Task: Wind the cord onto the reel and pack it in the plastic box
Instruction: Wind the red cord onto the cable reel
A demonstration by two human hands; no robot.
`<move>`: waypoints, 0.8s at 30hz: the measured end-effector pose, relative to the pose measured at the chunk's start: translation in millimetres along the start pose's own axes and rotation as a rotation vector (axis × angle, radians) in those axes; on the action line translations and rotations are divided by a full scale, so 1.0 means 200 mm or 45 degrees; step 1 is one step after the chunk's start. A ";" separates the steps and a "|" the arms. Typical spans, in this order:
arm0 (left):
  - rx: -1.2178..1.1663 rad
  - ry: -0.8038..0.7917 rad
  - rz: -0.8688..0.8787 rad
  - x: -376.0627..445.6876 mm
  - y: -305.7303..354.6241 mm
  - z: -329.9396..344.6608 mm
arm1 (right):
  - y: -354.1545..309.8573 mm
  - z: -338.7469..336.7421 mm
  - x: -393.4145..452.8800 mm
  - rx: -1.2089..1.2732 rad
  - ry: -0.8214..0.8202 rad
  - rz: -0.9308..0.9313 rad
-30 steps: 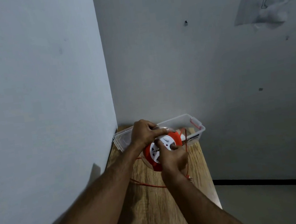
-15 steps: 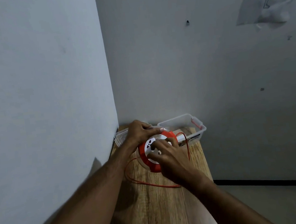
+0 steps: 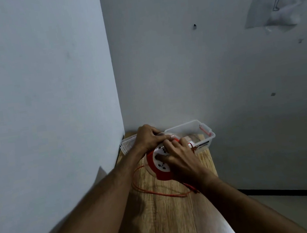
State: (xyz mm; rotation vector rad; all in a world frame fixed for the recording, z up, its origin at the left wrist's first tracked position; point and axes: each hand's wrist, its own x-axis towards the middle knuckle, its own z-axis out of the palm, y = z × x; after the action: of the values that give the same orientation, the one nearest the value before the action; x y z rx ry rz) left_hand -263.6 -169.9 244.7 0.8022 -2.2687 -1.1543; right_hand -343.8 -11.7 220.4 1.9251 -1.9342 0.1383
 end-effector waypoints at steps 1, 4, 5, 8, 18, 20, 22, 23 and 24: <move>-0.001 0.020 0.002 0.00 0.01 0.00 | 0.00 0.00 0.01 0.061 0.013 0.062; -0.004 0.044 0.005 0.00 0.04 -0.02 | -0.03 -0.02 0.02 0.264 0.137 0.224; 0.004 0.039 0.010 0.00 0.05 -0.02 | -0.05 -0.01 0.01 0.320 0.184 0.286; 0.013 0.024 0.002 0.00 0.06 -0.02 | -0.12 0.01 0.01 0.482 0.234 0.561; 0.018 0.152 -0.002 0.00 0.04 0.04 | -0.26 0.00 0.08 1.253 0.593 1.606; 0.027 0.160 0.013 -0.01 0.04 0.07 | -0.27 0.02 0.11 1.470 0.571 1.903; 0.044 0.145 0.037 -0.01 0.03 0.09 | -0.26 0.02 0.15 1.845 0.580 2.312; 0.040 0.132 0.039 -0.01 0.02 0.10 | -0.25 -0.01 0.18 2.020 0.602 2.489; 0.031 0.123 0.037 -0.01 0.01 0.10 | -0.24 -0.03 0.19 2.184 0.625 2.585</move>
State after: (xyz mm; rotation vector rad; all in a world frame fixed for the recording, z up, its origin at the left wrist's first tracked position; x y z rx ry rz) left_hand -275.5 -156.6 235.8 0.8143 -2.2119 -1.0537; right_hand -294.4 -48.4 228.6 -0.9444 -2.3129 2.7883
